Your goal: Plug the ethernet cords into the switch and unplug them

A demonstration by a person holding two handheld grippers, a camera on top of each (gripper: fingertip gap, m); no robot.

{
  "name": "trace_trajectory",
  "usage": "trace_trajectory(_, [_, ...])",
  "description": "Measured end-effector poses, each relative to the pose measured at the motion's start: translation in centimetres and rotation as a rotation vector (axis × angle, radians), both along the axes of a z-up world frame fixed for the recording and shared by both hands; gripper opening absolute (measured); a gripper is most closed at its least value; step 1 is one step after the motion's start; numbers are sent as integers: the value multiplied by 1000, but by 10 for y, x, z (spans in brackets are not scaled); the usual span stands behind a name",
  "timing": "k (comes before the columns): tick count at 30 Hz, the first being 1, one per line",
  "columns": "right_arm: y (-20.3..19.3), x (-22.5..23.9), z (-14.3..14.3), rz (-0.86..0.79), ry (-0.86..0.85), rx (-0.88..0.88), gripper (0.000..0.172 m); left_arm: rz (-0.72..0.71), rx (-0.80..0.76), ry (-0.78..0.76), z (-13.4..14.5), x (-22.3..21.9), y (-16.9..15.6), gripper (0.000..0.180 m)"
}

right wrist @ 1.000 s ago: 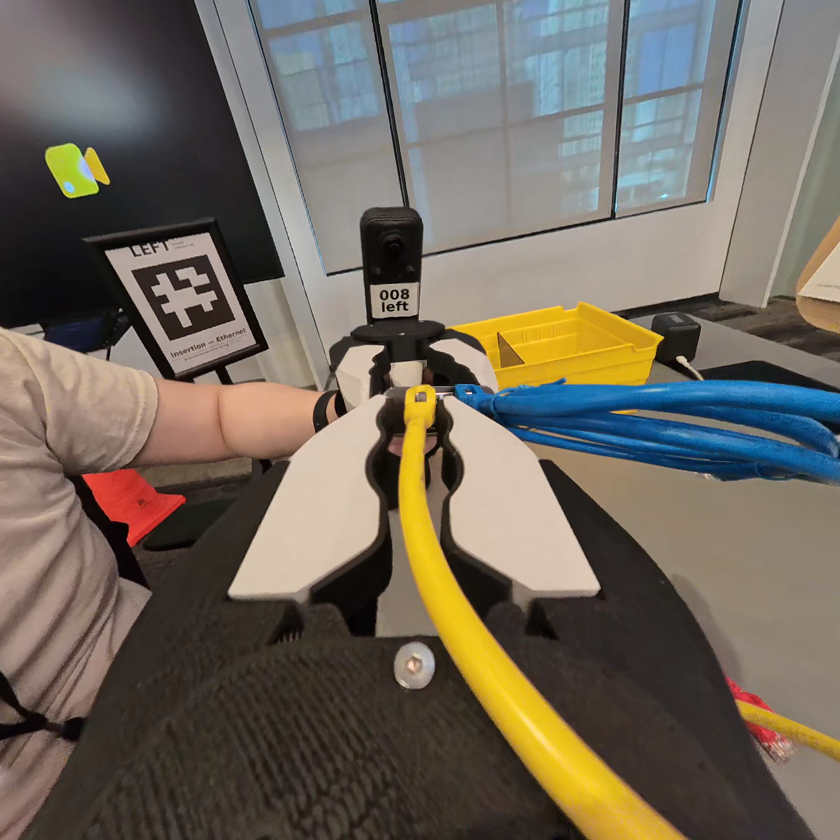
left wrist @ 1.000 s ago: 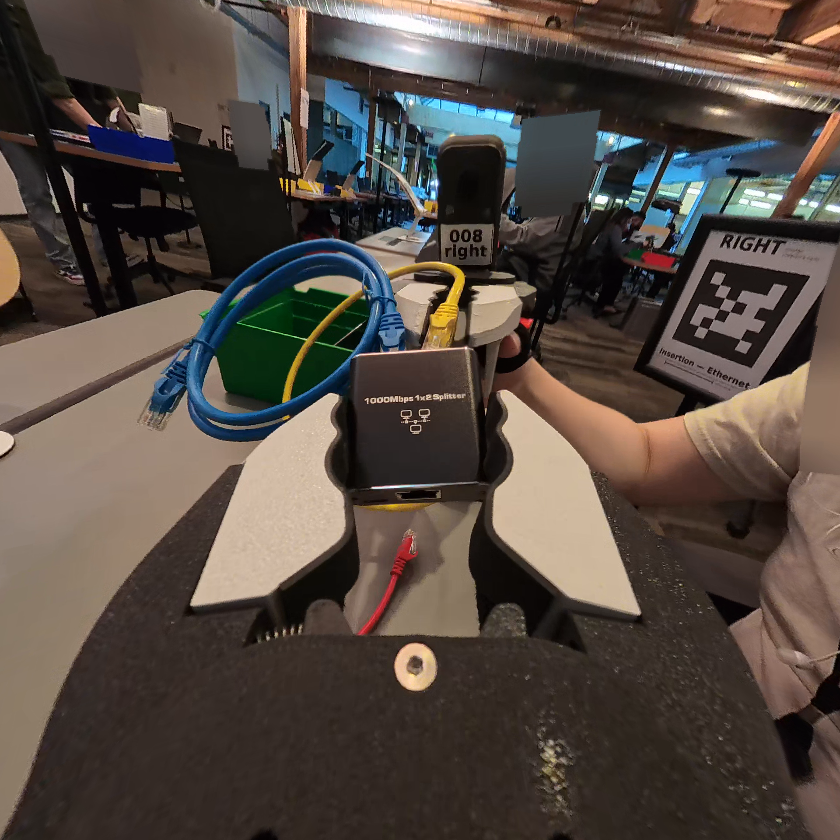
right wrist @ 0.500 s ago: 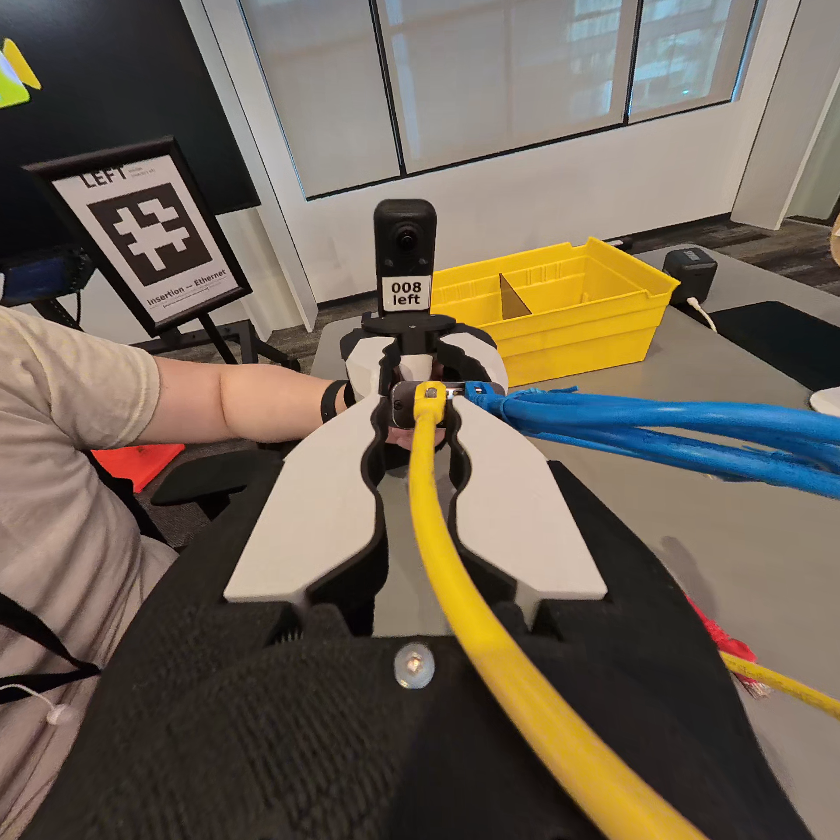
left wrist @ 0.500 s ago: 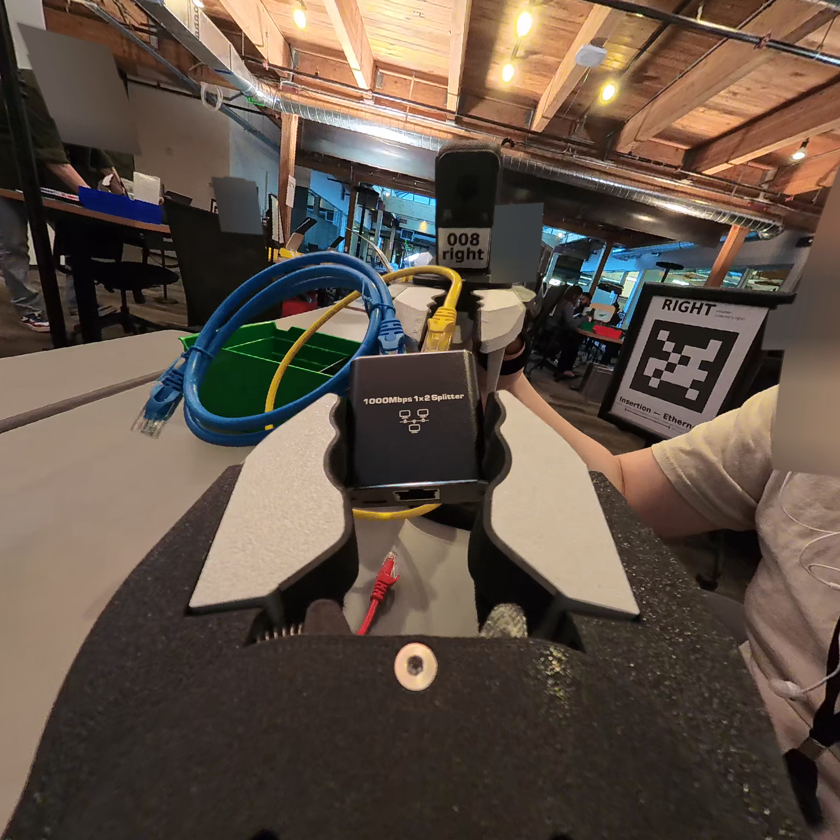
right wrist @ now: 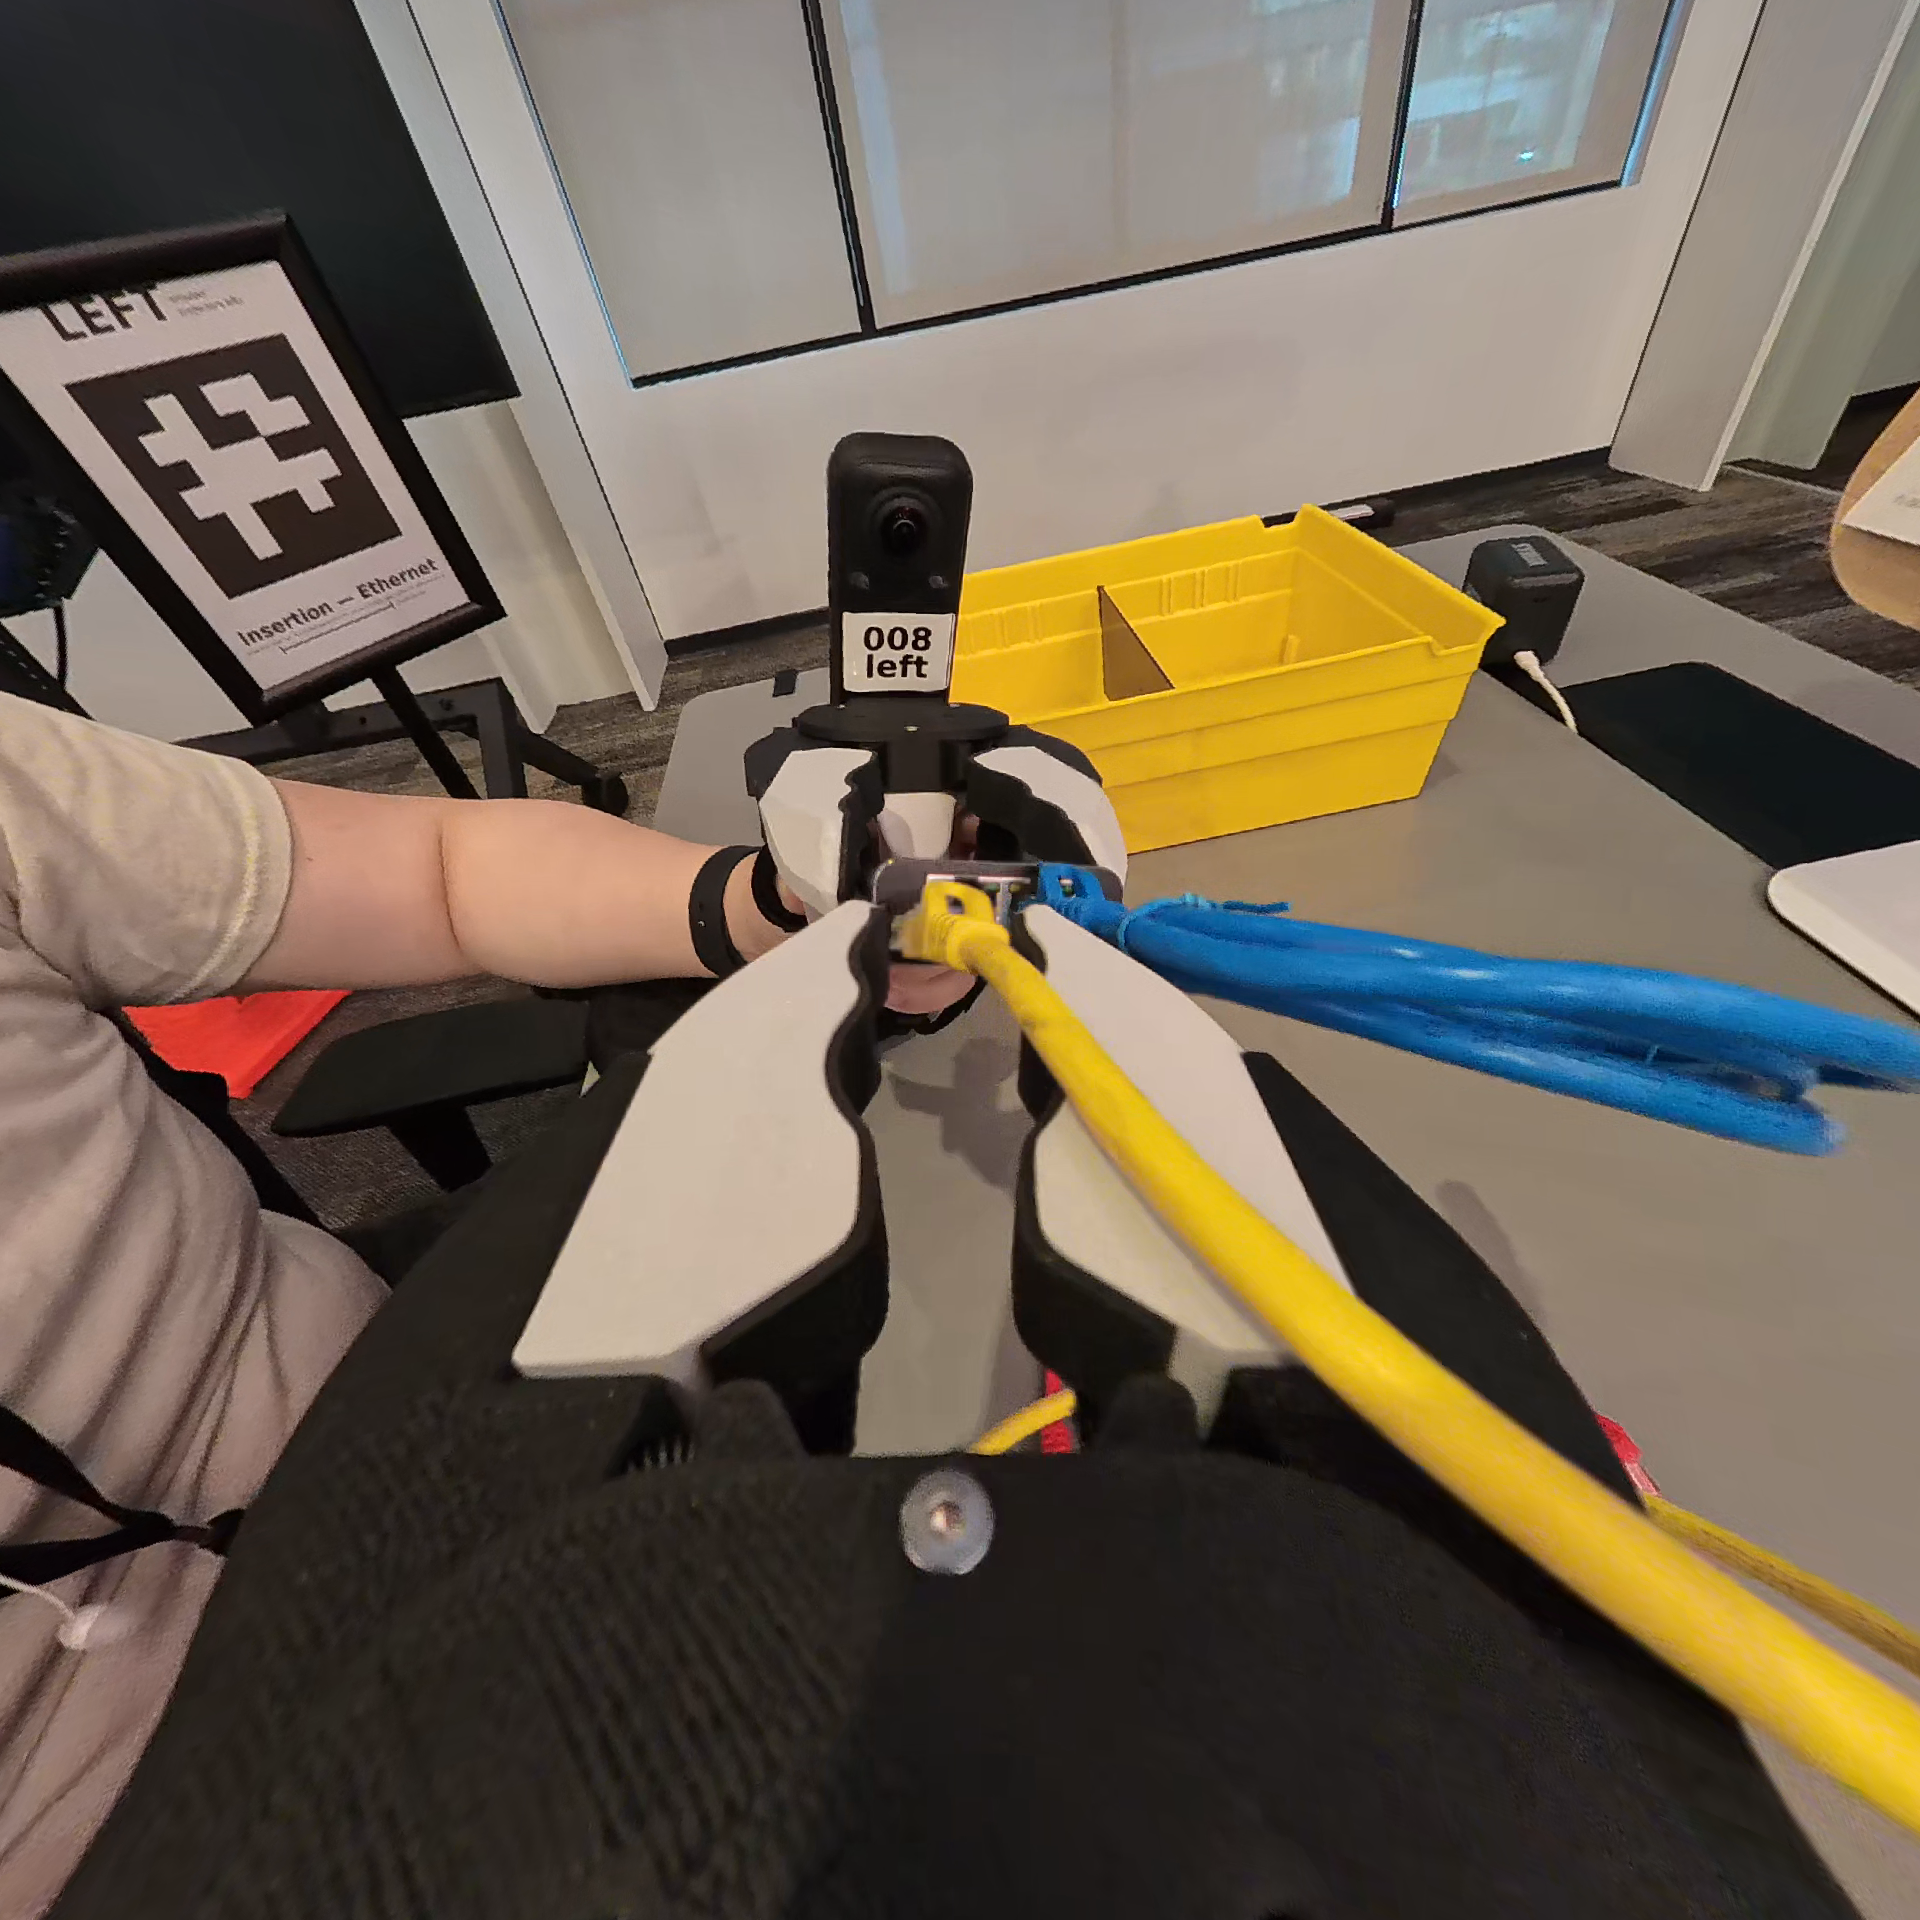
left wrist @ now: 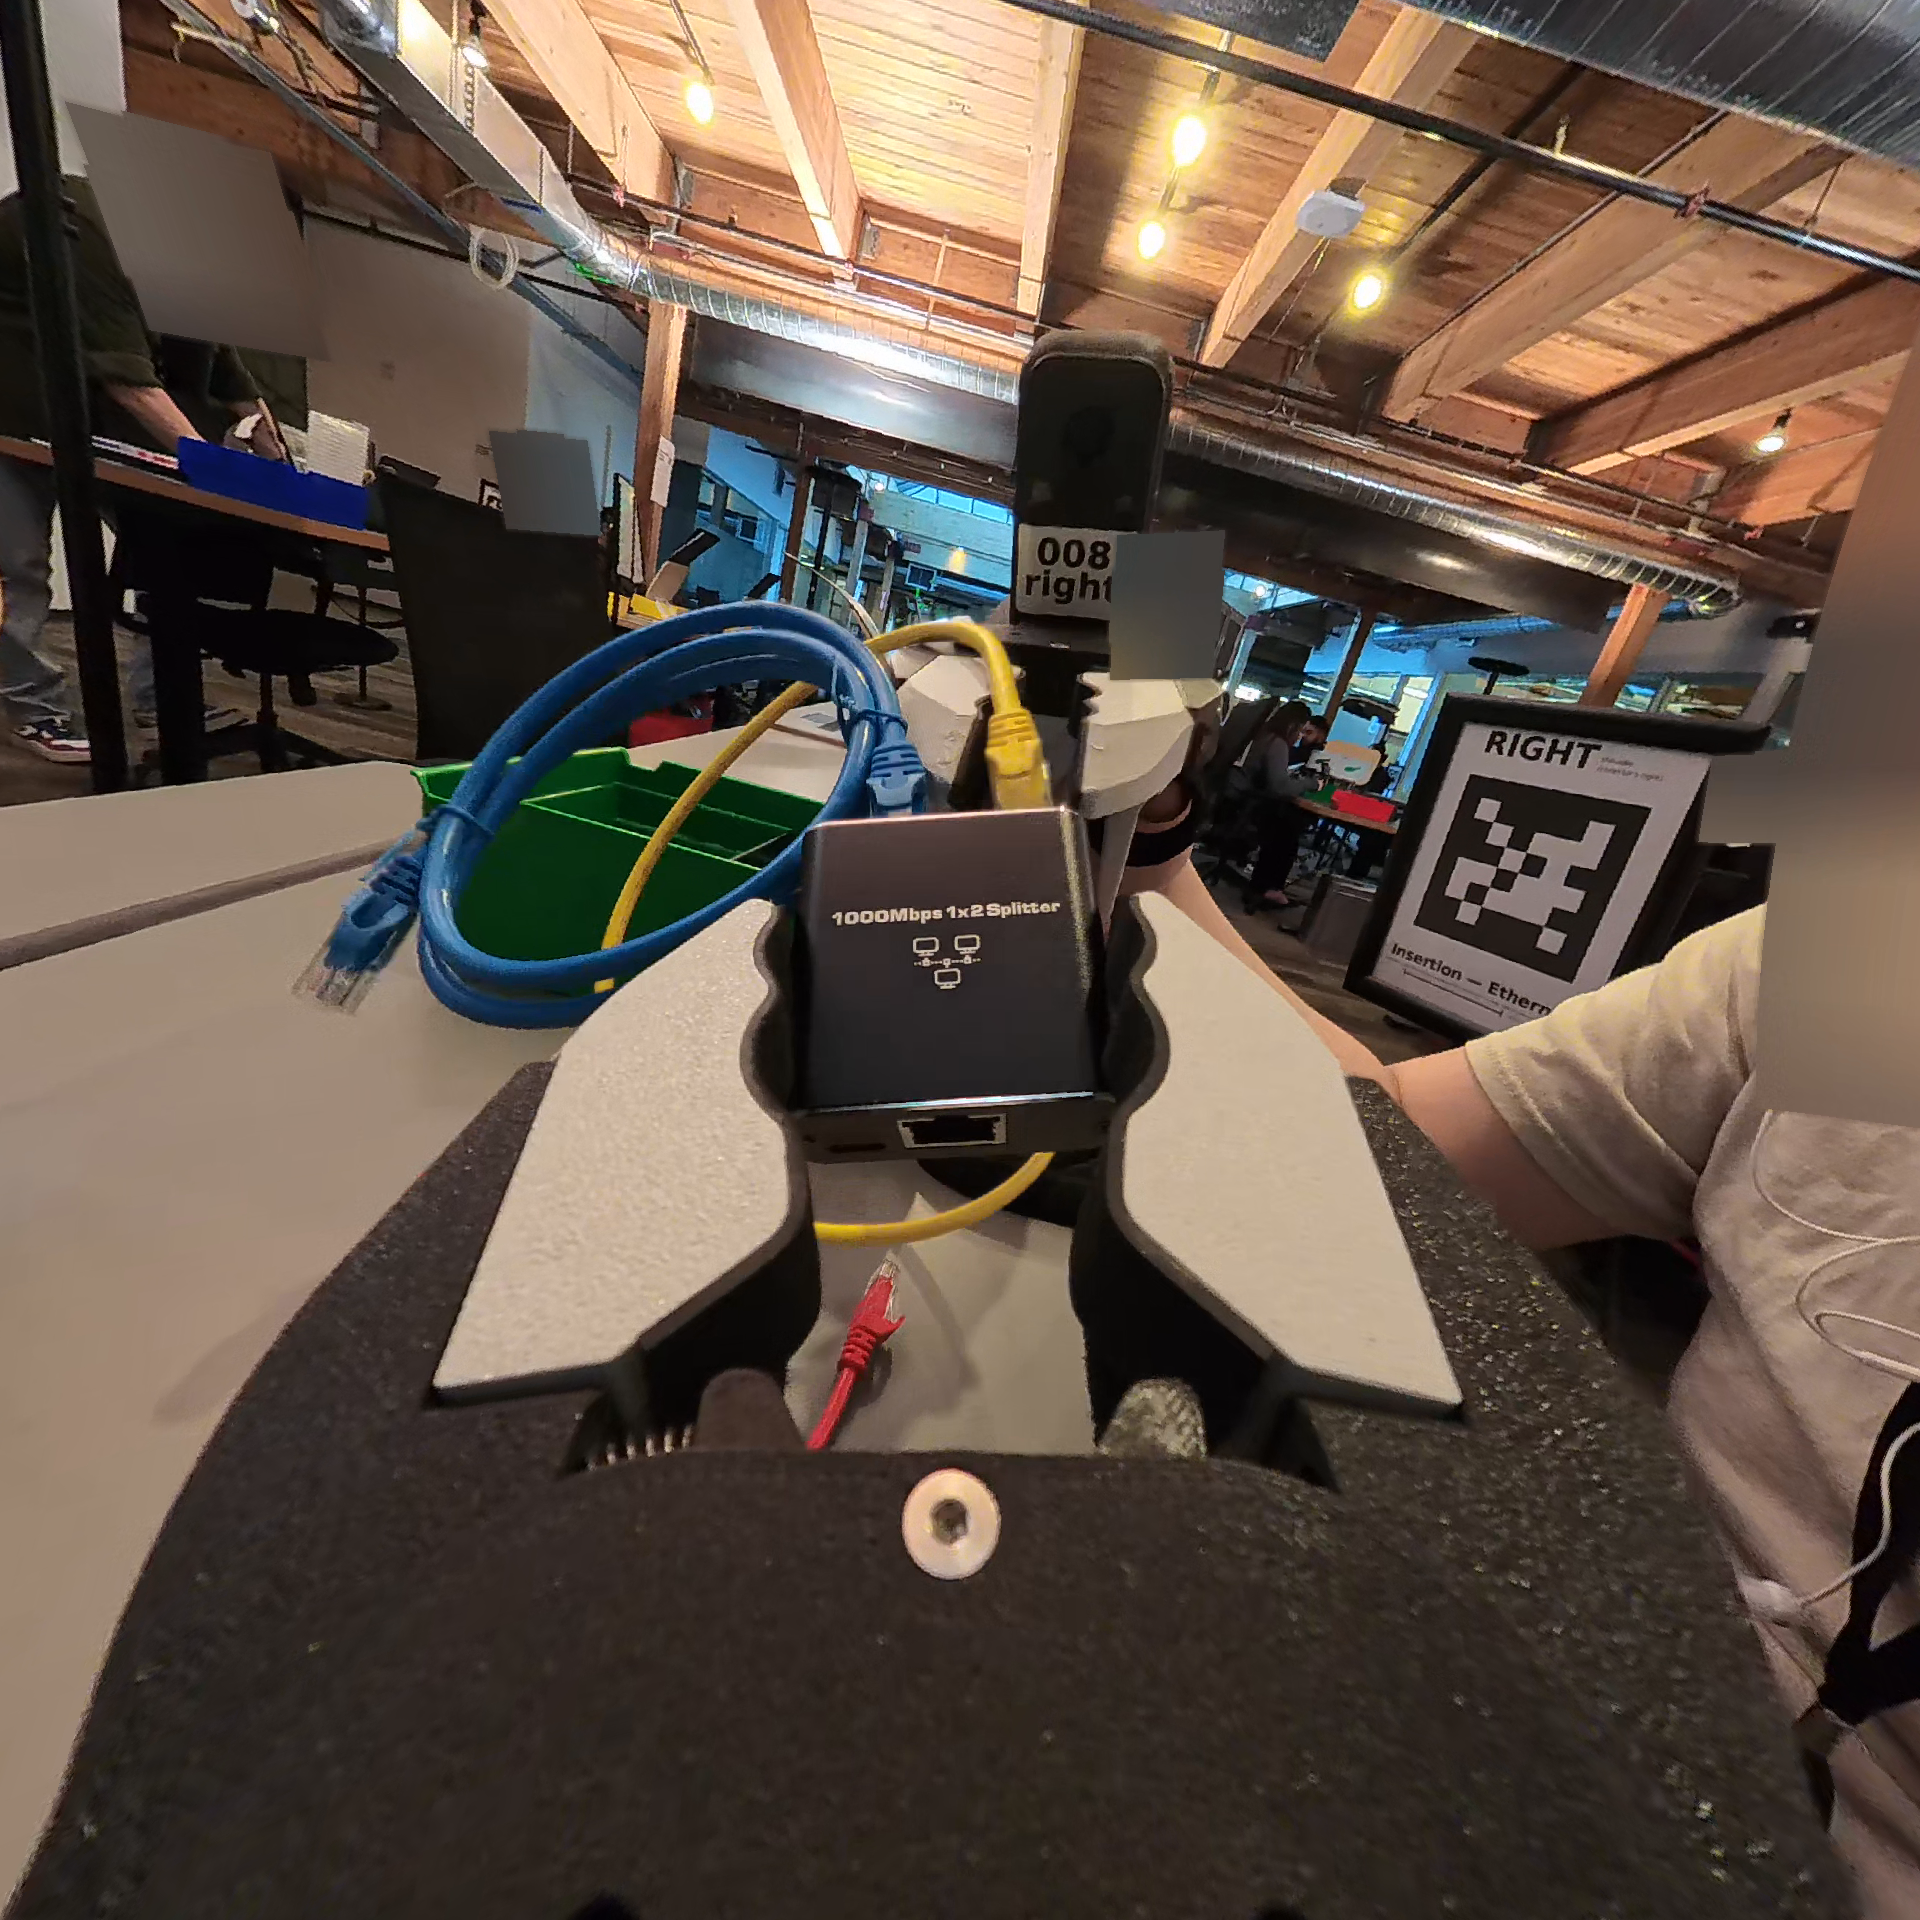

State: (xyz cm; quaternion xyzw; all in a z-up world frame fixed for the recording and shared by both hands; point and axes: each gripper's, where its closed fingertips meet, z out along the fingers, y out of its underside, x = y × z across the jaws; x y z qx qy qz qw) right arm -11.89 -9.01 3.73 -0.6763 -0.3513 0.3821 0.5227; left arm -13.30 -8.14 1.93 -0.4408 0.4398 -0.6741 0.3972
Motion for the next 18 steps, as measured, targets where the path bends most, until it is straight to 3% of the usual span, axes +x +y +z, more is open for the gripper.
trace_trajectory(2, [0, -1, 0, 12, 20, -19, 16, 0, 9, 5, -1, 1, -1, 57])
trace_trajectory(14, [4, 0, -9, -12, -3, -57, 15, 7, 4, -4, -3, 0, 3, 55])
trace_trajectory(15, [5, 0, -10, -23, -10, -51, 15, 7, -7, -5, -4, 0, 4, 51])
trace_trajectory(16, [8, 1, -12, -48, -20, -42, 14, -14, -24, -51, 1, -6, 1, 0])
trace_trajectory(18, [8, -4, -16, -34, -32, -35, 14, -17, -102, -117, 7, -12, 9, 0])
